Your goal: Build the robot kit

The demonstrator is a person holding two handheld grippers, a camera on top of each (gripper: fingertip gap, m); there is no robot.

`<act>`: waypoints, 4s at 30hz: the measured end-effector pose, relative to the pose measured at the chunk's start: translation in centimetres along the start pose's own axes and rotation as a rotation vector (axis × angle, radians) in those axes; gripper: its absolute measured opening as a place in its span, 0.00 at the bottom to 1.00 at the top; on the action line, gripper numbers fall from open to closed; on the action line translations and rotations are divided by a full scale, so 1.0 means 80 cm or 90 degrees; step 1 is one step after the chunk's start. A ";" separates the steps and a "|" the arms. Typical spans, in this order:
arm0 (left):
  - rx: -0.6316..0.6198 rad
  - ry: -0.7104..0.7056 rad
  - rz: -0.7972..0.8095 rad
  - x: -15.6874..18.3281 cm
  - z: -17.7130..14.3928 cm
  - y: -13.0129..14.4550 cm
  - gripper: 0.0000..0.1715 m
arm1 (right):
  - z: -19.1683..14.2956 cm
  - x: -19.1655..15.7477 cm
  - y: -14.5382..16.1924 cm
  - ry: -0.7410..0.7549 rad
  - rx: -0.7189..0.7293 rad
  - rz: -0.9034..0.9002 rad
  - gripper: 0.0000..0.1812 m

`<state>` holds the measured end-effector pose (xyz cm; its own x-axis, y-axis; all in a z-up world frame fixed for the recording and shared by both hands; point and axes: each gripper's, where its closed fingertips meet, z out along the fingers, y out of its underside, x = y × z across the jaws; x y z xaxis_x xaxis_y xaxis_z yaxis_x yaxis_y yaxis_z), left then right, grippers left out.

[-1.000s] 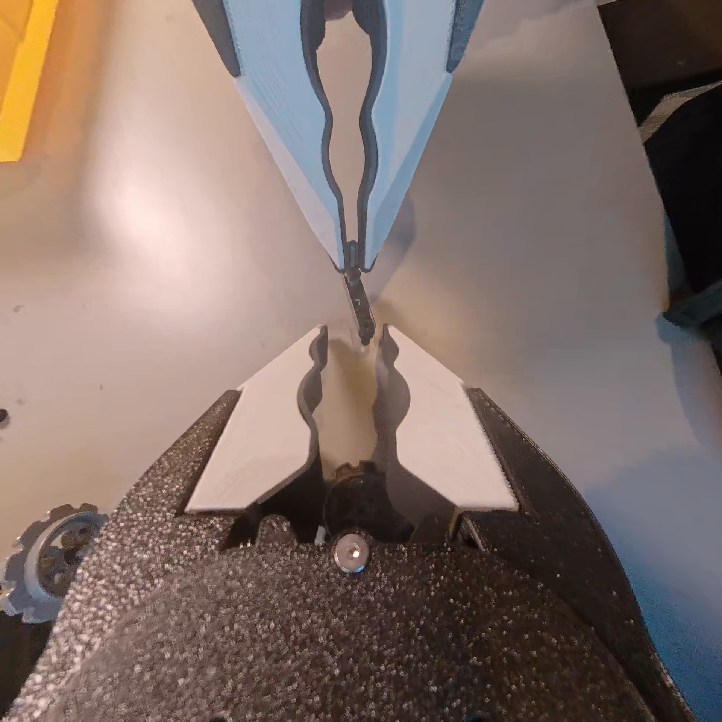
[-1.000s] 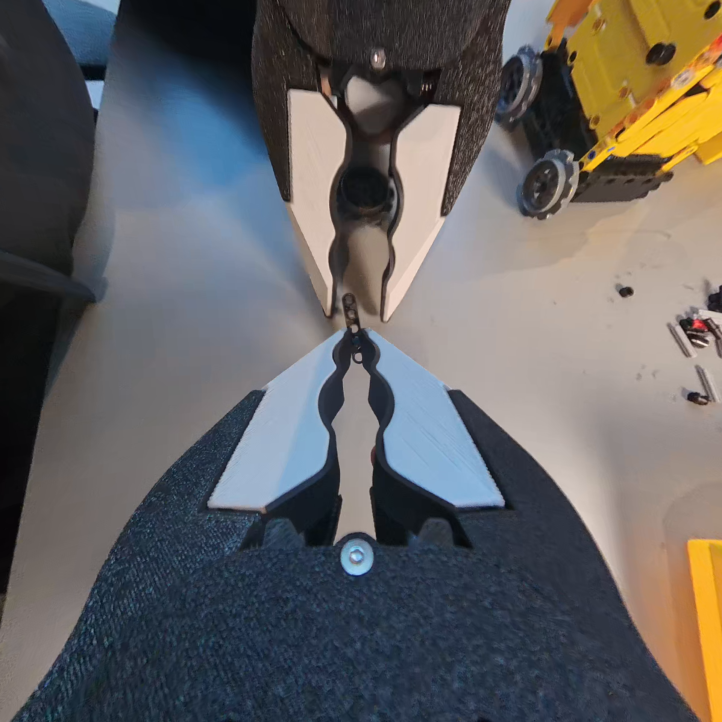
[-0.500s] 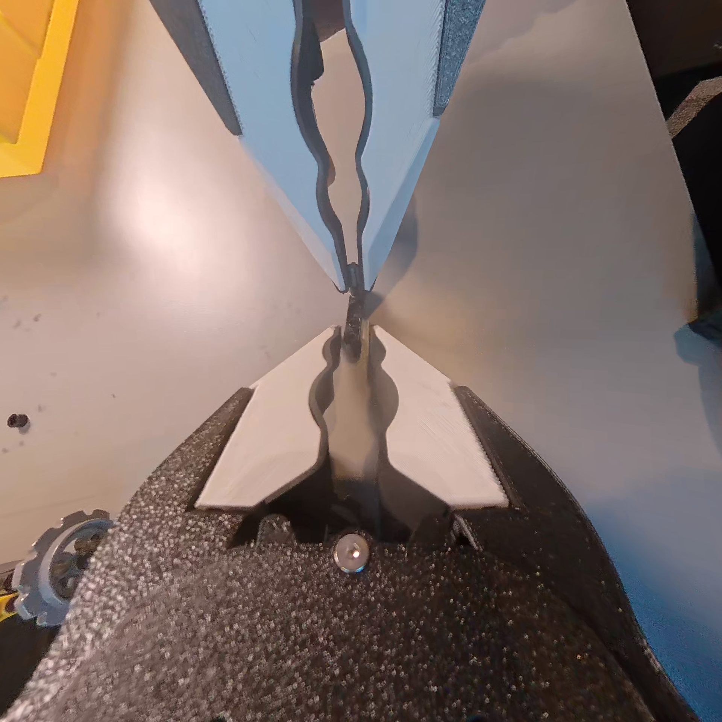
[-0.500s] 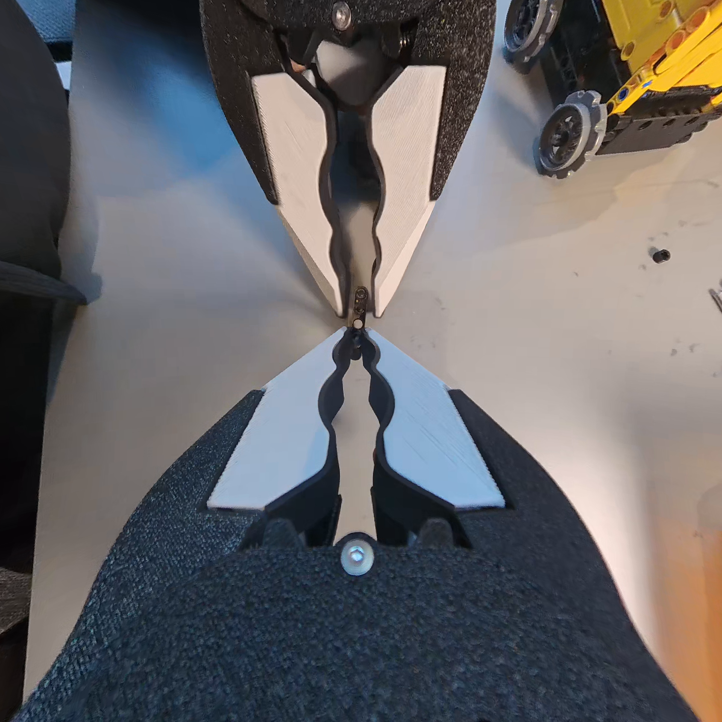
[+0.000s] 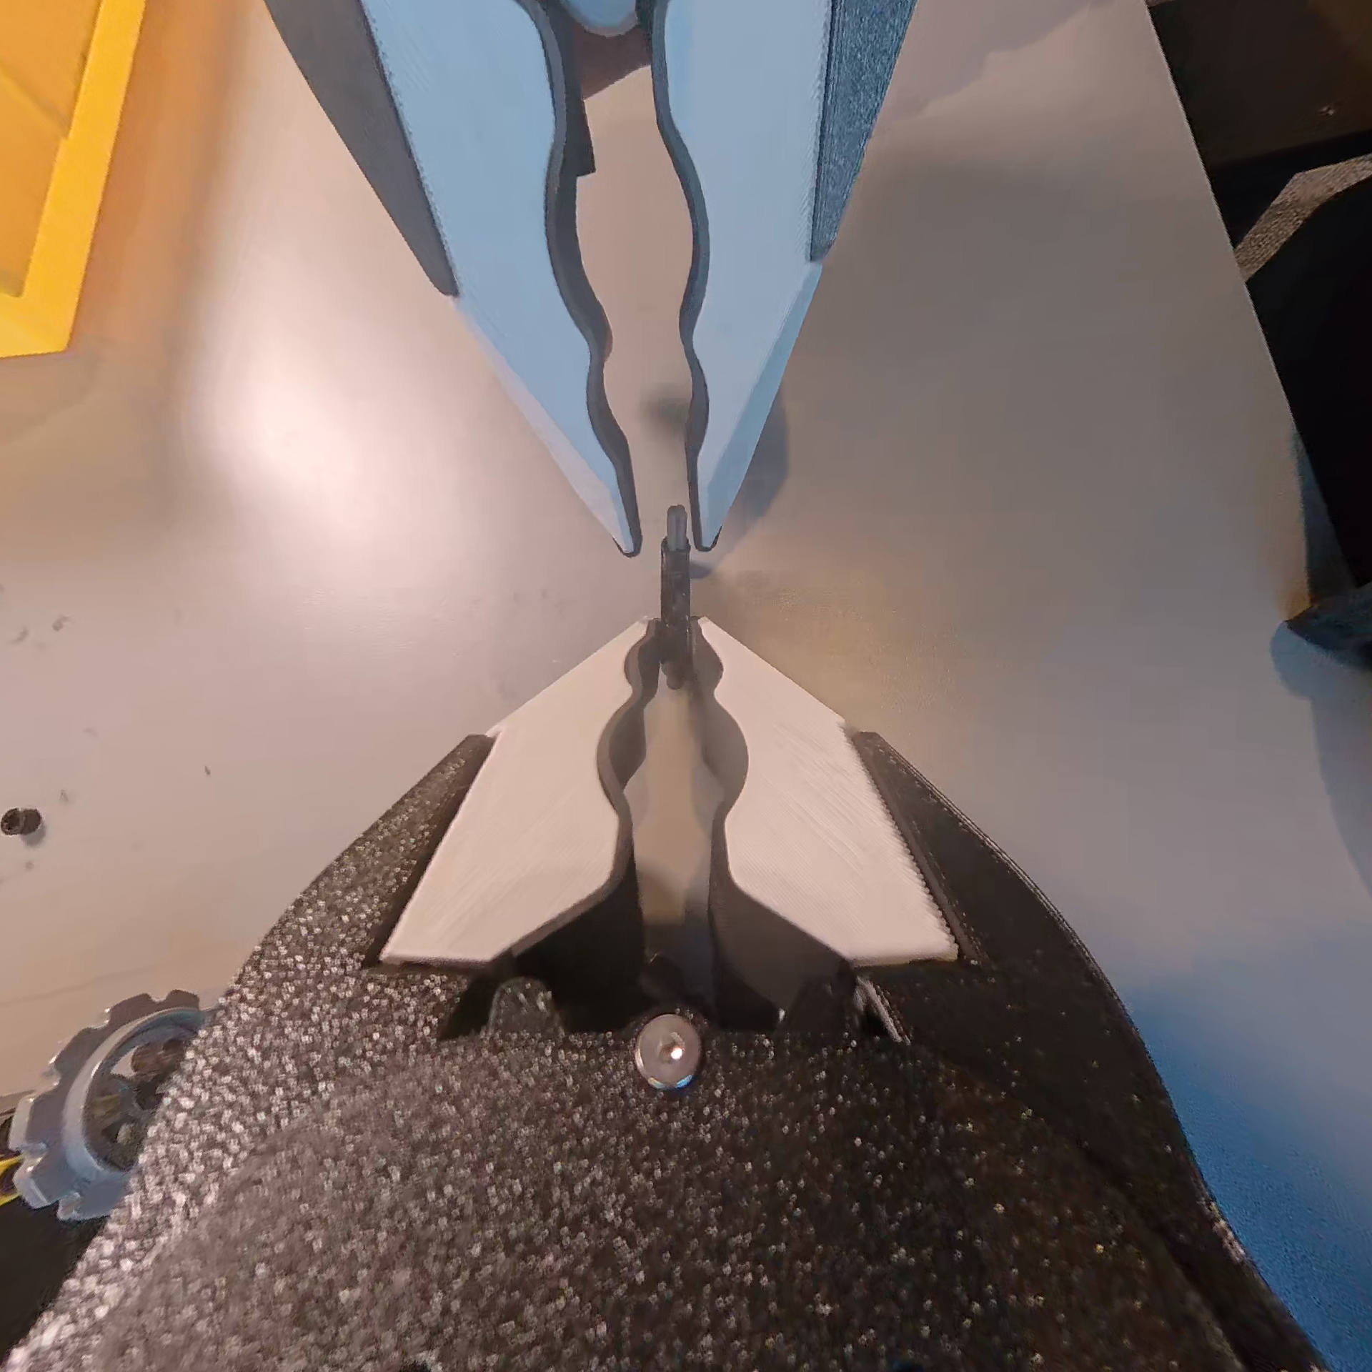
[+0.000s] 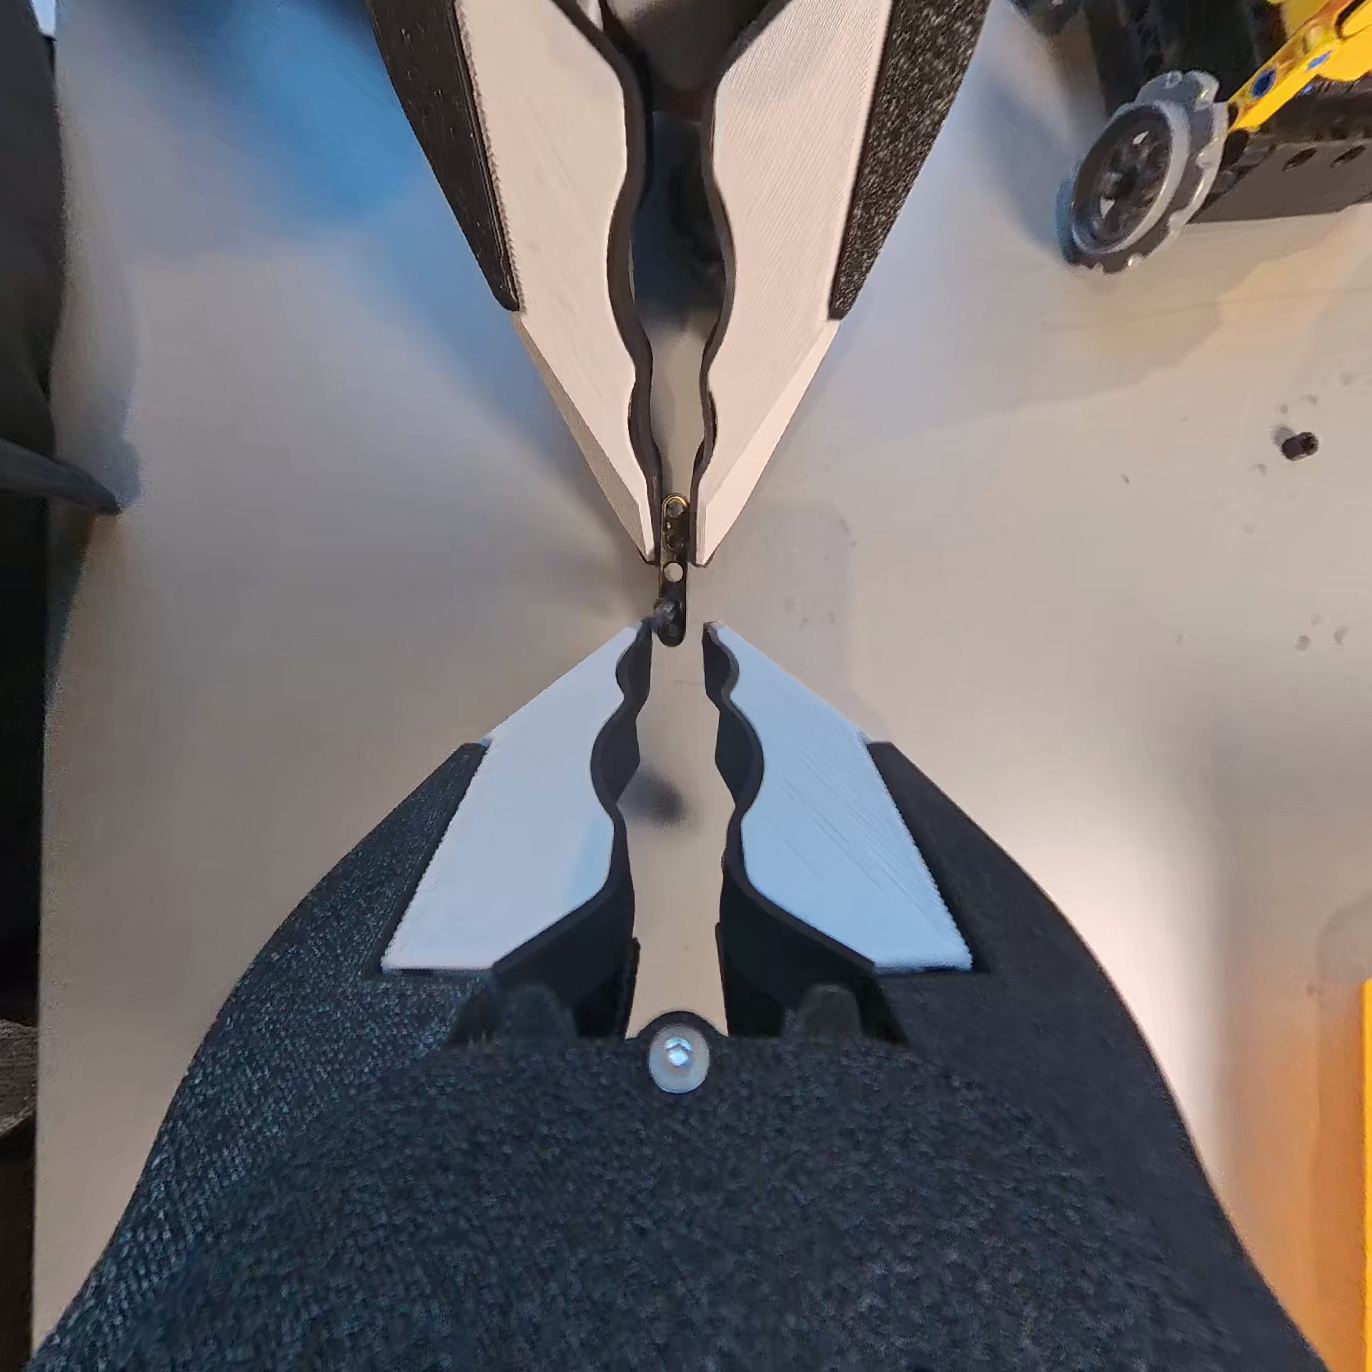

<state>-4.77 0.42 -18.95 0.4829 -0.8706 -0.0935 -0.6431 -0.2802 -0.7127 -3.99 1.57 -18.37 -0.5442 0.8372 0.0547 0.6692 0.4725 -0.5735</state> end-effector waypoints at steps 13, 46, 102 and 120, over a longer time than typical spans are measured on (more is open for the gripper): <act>0.006 0.013 -0.018 0.001 0.001 -0.001 0.03 | -0.002 -0.003 -0.010 0.000 0.025 -0.010 0.04; 0.006 0.024 -0.033 0.003 -0.001 0.003 0.03 | -0.006 -0.005 -0.016 0.019 -0.036 -0.025 0.11; 0.061 0.038 -0.051 0.019 -0.025 -0.019 0.01 | -0.013 -0.021 -0.046 0.012 0.068 -0.081 0.01; 0.174 0.108 -0.142 0.014 -0.045 -0.044 0.07 | -0.036 -0.008 -0.049 -0.101 0.291 0.199 0.02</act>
<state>-4.10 -1.06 -14.06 0.4739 -0.8610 0.1848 -0.3401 -0.3725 -0.8635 -4.83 -0.02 -13.82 -0.4479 0.8499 -0.2776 0.5434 0.0122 -0.8394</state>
